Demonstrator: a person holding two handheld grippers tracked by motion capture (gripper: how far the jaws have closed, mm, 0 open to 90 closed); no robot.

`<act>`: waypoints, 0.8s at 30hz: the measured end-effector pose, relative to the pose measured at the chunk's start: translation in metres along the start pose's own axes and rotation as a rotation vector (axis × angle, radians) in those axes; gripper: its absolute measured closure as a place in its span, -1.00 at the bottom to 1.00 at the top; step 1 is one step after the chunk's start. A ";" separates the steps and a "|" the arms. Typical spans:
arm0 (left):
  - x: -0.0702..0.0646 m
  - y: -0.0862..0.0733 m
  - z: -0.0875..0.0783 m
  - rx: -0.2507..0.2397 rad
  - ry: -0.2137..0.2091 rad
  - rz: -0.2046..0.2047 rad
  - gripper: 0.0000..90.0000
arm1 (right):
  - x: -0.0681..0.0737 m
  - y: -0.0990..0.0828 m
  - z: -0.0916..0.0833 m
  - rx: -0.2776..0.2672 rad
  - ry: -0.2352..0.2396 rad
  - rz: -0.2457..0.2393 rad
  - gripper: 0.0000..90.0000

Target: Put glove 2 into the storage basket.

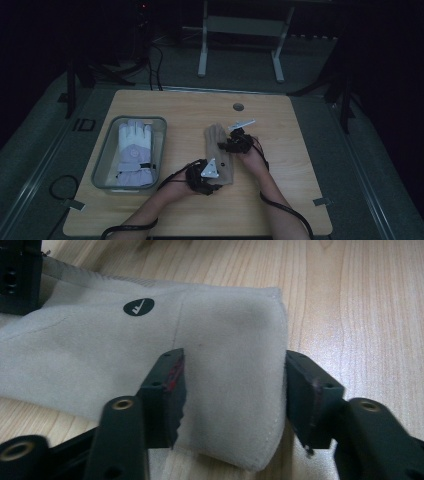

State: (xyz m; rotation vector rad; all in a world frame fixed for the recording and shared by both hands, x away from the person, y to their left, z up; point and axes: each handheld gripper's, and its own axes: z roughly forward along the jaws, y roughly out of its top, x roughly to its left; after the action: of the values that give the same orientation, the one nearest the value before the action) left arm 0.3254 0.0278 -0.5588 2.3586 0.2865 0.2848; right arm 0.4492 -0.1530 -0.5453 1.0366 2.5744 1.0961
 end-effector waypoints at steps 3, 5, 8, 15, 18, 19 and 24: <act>0.002 0.005 0.000 0.037 0.033 0.029 0.40 | 0.009 0.002 0.000 0.006 -0.048 -0.074 0.54; 0.001 0.006 0.000 0.047 0.054 0.038 0.57 | 0.013 0.003 -0.001 0.011 -0.073 -0.101 0.56; 0.002 0.008 -0.001 0.062 0.059 0.036 0.75 | 0.015 0.003 -0.002 0.006 -0.086 -0.104 0.59; 0.005 0.014 -0.007 0.084 0.020 0.015 0.82 | 0.019 0.005 -0.009 -0.027 -0.102 -0.122 0.67; 0.003 0.017 -0.010 0.097 0.008 0.023 0.82 | 0.023 0.008 -0.015 -0.029 -0.109 -0.139 0.76; 0.003 0.017 -0.011 0.099 0.005 0.023 0.82 | 0.023 0.009 -0.017 -0.032 -0.100 -0.140 0.78; -0.001 0.018 -0.014 0.106 0.001 0.034 0.82 | 0.026 0.010 -0.021 -0.022 -0.088 -0.126 0.82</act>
State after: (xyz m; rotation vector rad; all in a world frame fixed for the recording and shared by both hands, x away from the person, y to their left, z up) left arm 0.3230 0.0240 -0.5358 2.4703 0.2683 0.2930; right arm 0.4266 -0.1431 -0.5198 0.8836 2.5146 1.0222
